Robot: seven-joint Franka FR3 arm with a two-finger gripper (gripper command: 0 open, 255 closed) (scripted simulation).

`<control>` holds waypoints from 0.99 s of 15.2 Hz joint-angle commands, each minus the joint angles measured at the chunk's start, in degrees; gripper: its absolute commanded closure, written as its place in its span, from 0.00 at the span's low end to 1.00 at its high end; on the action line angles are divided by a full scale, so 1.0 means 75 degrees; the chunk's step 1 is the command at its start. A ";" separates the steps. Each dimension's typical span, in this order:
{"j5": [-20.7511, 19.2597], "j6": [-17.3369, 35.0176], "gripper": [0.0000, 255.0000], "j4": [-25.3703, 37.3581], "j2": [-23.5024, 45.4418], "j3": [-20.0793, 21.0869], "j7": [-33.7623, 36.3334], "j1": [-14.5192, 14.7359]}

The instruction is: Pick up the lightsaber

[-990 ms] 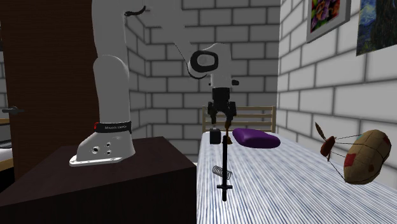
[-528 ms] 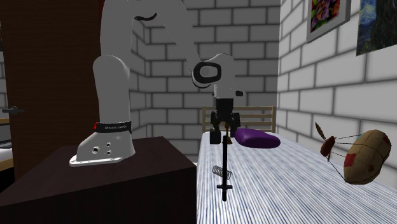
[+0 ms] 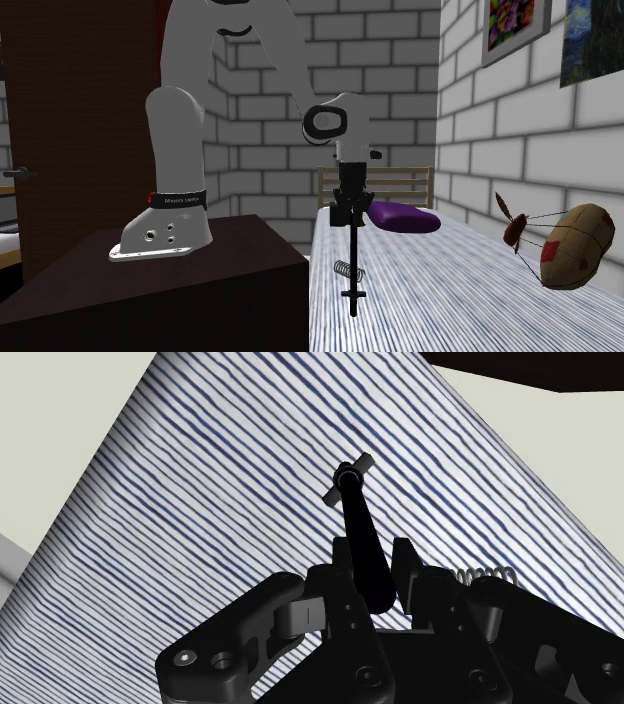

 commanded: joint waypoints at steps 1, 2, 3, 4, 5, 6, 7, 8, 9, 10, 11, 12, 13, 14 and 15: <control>0.0003 0.0005 1.00 -0.0004 0.0007 0.0001 -0.0003 -0.0001; 0.0002 0.0004 1.00 -0.0004 0.0006 0.0000 -0.0002 -0.0001; 0.0001 0.0005 1.00 -0.0008 0.0004 0.0000 -0.0002 -0.0001; 0.0002 0.0007 1.00 -0.0007 0.0007 0.0001 -0.0002 0.0000; 0.0002 0.0007 1.00 -0.0006 0.0007 0.0002 0.0001 0.0001; -0.0002 -0.0012 1.00 0.0004 -0.0001 -0.0001 0.0003 0.0001; -0.0076 -0.0118 1.00 -0.0002 -0.0118 -0.0032 0.0055 0.0019; -0.0146 -0.0226 1.00 -0.0005 -0.0232 -0.0059 0.0104 0.0034; -0.0214 -0.0334 1.00 -0.0006 -0.0347 -0.0084 0.0152 0.0046; -0.0281 -0.0443 1.00 -0.0005 -0.0459 -0.0105 0.0199 0.0056; -0.0346 -0.0554 1.00 -0.0003 -0.0571 -0.0123 0.0244 0.0064; -0.0408 -0.0664 1.00 0.0002 -0.0682 -0.0138 0.0287 0.0069; -0.0467 -0.0776 1.00 0.0009 -0.0791 -0.0150 0.0329 0.0073; -0.0524 -0.0888 1.00 0.0018 -0.0898 -0.0160 0.0368 0.0075; -0.0577 -0.1001 1.00 0.0028 -0.1004 -0.0168 0.0406 0.0076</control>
